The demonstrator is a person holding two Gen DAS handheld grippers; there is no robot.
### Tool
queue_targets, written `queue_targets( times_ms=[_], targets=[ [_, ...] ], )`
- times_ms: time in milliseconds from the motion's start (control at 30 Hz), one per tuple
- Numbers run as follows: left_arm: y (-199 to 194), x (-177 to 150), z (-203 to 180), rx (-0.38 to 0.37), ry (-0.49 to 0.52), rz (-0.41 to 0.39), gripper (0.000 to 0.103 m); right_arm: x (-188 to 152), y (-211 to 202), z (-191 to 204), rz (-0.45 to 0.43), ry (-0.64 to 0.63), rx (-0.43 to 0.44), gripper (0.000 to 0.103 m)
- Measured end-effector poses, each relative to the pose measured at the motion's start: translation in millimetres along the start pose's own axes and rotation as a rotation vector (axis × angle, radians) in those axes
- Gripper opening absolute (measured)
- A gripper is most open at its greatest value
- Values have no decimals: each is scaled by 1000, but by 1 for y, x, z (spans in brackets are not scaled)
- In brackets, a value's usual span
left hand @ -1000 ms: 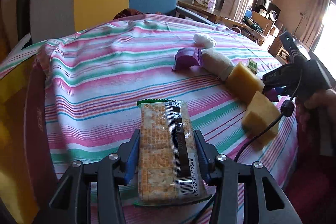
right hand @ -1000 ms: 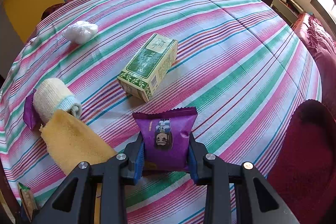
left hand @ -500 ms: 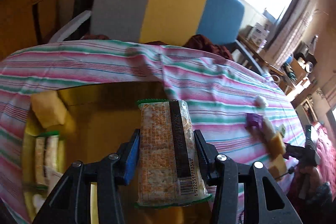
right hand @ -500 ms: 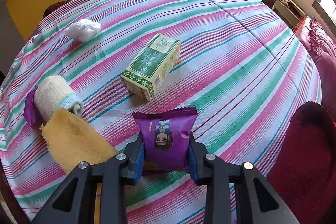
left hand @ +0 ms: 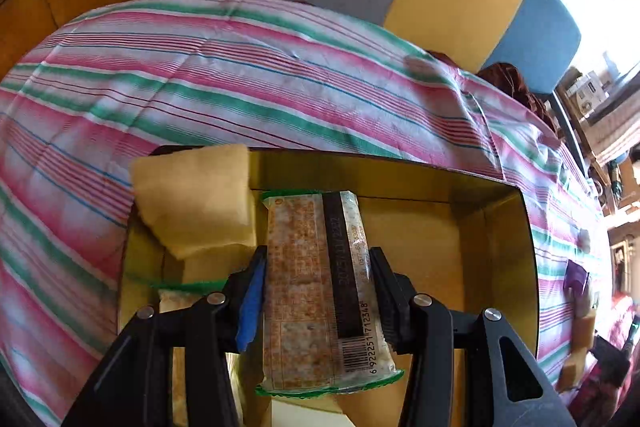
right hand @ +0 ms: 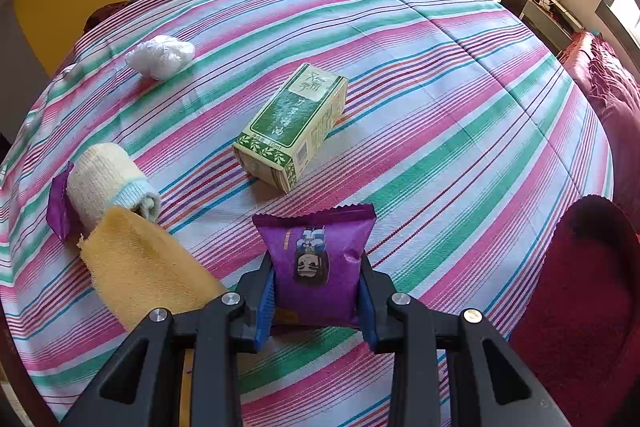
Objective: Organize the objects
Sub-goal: 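Carry the cracker packet into the gold tray and open the left tool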
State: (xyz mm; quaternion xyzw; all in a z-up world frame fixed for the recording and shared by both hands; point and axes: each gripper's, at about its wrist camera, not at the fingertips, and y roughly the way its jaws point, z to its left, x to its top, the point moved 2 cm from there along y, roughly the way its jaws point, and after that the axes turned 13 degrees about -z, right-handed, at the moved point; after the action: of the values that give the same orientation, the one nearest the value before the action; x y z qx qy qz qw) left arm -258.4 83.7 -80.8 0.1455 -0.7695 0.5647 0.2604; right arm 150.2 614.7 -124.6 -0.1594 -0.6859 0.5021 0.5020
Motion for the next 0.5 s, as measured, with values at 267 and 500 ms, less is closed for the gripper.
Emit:
queue_targets(
  times_ms=[267, 500],
  targets=[
    [17, 2, 9, 62, -4, -7, 50, -2, -2, 6, 0, 0, -1, 34],
    [-28, 0, 4, 87, 60, -145, 50, 2, 0, 6, -1, 0, -2, 34]
  ],
)
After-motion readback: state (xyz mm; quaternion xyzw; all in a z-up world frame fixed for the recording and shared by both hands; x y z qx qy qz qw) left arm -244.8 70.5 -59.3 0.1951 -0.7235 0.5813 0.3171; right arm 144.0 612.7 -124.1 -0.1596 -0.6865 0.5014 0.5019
